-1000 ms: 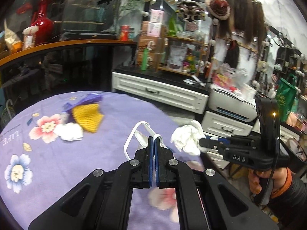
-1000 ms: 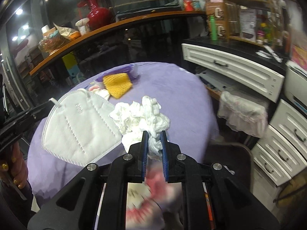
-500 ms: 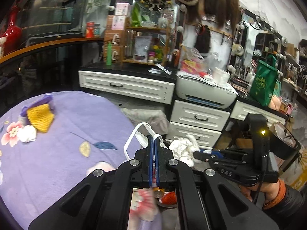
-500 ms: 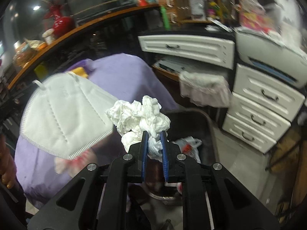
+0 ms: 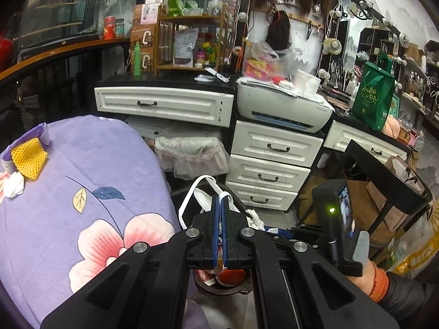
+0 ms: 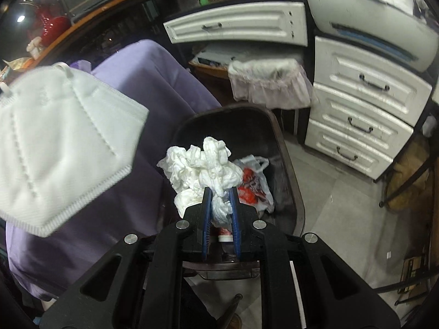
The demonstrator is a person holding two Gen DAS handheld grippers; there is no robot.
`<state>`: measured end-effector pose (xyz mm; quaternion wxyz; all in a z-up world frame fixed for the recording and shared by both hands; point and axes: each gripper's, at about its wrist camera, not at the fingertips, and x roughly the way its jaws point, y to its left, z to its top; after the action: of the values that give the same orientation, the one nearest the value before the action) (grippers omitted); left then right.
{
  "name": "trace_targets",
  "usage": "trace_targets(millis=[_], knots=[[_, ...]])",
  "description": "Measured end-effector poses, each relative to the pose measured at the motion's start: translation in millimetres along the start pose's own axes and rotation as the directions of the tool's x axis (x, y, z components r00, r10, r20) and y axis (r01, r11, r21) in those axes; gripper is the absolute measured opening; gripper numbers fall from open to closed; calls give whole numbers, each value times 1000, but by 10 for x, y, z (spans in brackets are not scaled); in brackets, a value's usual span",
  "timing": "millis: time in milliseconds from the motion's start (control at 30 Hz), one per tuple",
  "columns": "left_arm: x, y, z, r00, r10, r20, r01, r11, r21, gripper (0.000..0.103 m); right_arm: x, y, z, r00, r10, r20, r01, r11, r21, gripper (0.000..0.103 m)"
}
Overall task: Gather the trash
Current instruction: 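Carry the mask and tissue to the black bin and open both tools to drop them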
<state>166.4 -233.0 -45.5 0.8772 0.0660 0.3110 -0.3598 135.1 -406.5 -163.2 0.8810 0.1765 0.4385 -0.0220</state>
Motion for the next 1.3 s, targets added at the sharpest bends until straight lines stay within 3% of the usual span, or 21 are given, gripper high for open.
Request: trace_targets(millis=[233, 300, 367, 967, 1100, 1300], knots=[[121, -35, -55, 1000, 5, -27, -5, 1000, 4, 3, 297, -102, -107, 999, 2, -51, -1, 1000, 30, 20], [158, -56, -69, 999, 7, -34, -6, 1000, 13, 3, 288, -100, -122, 999, -6, -48, 8, 999, 33, 36], [194, -78, -76, 999, 7, -40, -6, 1000, 21, 3, 220, -103, -123, 1000, -12, -26, 13, 999, 36, 45], [735, -333, -66, 992, -13, -124, 26, 995, 100, 3, -694, -394, -111, 988, -108, 107, 100, 992, 76, 47], [878, -352, -111, 987, 1, -160, 15, 995, 103, 3, -767, -462, -112, 984, -124, 124, 113, 989, 93, 59], [987, -365, -135, 981, -5, -193, 26, 994, 107, 4, -770, -529, -99, 984, -134, 120, 121, 986, 112, 59]])
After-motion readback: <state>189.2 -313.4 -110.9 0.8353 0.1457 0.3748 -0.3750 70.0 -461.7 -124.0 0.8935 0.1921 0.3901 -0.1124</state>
